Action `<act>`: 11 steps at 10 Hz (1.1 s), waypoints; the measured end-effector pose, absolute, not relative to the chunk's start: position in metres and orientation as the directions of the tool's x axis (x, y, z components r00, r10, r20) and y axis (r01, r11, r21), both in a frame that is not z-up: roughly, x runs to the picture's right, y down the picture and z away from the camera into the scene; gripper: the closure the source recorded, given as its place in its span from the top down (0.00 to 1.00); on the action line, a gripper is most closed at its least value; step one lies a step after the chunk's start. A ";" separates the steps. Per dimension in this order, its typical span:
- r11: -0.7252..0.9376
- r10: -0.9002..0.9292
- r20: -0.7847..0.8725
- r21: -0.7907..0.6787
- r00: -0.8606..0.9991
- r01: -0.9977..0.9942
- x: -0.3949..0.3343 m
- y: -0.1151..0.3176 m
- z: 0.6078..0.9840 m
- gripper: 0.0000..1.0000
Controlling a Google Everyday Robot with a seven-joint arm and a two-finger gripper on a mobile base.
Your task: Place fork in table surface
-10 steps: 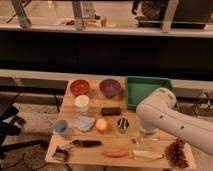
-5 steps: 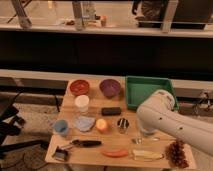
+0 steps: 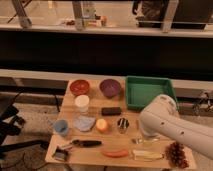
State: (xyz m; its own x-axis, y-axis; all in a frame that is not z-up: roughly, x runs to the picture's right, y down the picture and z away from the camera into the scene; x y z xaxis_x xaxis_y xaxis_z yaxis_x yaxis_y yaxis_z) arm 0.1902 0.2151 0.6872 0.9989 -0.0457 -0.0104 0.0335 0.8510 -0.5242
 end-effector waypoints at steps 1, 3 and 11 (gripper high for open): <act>0.854 -0.044 -0.007 -0.519 0.999 0.034 0.192 0.218 0.690 0.80; 0.853 -0.043 -0.008 -0.521 0.999 0.033 0.201 0.227 0.699 0.80; 0.778 -0.038 -0.018 -0.628 0.999 0.018 0.223 0.263 0.742 0.80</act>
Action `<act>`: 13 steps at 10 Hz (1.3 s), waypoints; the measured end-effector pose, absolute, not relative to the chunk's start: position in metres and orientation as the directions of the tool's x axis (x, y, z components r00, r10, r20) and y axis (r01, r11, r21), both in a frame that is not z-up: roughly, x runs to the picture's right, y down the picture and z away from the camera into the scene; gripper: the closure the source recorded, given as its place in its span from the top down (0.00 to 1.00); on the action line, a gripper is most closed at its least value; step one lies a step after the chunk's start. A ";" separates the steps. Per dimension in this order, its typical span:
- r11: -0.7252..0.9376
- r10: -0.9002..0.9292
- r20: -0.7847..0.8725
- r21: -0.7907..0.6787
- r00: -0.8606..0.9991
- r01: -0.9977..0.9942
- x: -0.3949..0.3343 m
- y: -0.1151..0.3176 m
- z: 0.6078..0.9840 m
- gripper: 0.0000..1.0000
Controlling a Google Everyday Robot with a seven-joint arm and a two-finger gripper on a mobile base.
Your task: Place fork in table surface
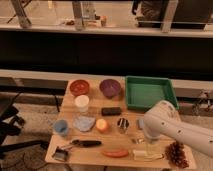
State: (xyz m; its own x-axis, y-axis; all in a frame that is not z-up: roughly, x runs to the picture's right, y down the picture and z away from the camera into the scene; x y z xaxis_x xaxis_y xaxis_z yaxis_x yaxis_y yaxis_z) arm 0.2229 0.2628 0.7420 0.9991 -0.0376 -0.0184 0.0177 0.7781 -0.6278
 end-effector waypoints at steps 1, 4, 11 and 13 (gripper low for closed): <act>0.775 -0.038 -0.012 -0.631 0.999 0.022 0.222 0.264 0.744 0.80; 0.781 -0.050 0.002 -0.624 0.999 0.040 0.223 0.265 0.748 0.80; 0.791 -0.063 0.011 -0.610 0.998 0.057 0.223 0.257 0.773 0.62; 0.791 -0.060 0.006 -0.610 0.998 0.051 0.226 0.257 0.777 0.62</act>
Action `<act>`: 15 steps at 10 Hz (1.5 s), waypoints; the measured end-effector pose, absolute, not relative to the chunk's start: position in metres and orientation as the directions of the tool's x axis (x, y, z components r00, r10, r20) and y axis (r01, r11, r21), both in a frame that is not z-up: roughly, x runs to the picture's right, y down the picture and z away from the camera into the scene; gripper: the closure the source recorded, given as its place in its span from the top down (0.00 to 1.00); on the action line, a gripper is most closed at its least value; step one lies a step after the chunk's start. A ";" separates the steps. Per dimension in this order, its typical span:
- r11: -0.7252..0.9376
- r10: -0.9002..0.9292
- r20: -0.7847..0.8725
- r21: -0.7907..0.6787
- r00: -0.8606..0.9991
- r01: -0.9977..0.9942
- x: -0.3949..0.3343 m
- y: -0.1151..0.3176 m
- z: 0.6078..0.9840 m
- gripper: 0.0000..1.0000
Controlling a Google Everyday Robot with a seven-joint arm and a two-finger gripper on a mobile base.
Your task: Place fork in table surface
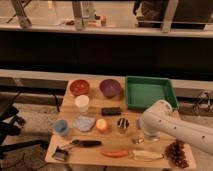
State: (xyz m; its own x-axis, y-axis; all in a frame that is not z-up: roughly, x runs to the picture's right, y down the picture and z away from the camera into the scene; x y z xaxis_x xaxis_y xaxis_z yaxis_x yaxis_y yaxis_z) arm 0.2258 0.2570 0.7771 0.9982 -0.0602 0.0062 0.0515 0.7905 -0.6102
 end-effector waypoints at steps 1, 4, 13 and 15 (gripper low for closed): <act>0.790 -0.059 0.004 -0.611 0.998 0.049 0.227 0.257 0.778 0.62; 0.781 -0.054 -0.002 -0.624 0.999 0.041 0.230 0.263 0.779 0.62; 0.772 -0.051 -0.004 -0.634 0.999 0.037 0.233 0.275 0.792 0.50; 0.769 -0.044 -0.008 -0.639 0.999 0.029 0.235 0.277 0.796 0.50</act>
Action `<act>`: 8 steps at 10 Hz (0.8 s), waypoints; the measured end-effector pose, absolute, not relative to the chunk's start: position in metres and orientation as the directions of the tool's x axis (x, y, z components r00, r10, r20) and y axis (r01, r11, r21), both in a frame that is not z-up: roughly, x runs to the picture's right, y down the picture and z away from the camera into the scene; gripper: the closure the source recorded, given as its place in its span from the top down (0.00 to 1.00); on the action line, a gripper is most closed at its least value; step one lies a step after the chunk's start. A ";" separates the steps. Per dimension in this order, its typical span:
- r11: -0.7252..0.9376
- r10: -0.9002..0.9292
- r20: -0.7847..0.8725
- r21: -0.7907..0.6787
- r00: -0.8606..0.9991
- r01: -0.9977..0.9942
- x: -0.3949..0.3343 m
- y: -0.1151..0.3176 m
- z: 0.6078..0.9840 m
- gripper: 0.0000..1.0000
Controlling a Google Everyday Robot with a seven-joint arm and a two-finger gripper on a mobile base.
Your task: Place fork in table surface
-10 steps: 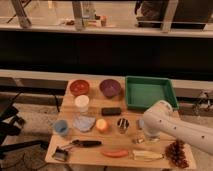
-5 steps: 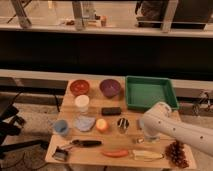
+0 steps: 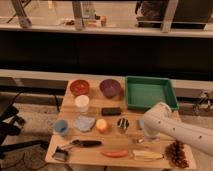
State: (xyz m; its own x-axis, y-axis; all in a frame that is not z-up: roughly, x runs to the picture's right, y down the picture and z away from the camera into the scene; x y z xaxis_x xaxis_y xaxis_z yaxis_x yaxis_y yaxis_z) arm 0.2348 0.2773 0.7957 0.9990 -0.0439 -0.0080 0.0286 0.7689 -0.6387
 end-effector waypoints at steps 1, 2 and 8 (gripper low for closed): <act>0.764 -0.041 -0.011 -0.644 0.999 0.025 0.235 0.279 0.797 0.48; 0.760 -0.043 -0.013 -0.649 0.999 0.024 0.236 0.280 0.797 0.41; 0.771 -0.044 -0.010 -0.636 0.999 0.028 0.235 0.276 0.794 0.00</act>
State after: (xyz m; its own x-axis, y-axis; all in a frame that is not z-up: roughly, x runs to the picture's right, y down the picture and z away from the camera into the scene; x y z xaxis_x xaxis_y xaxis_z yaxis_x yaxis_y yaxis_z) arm 0.2355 0.2757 0.7937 0.9990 -0.0444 -0.0100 0.0279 0.7713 -0.6358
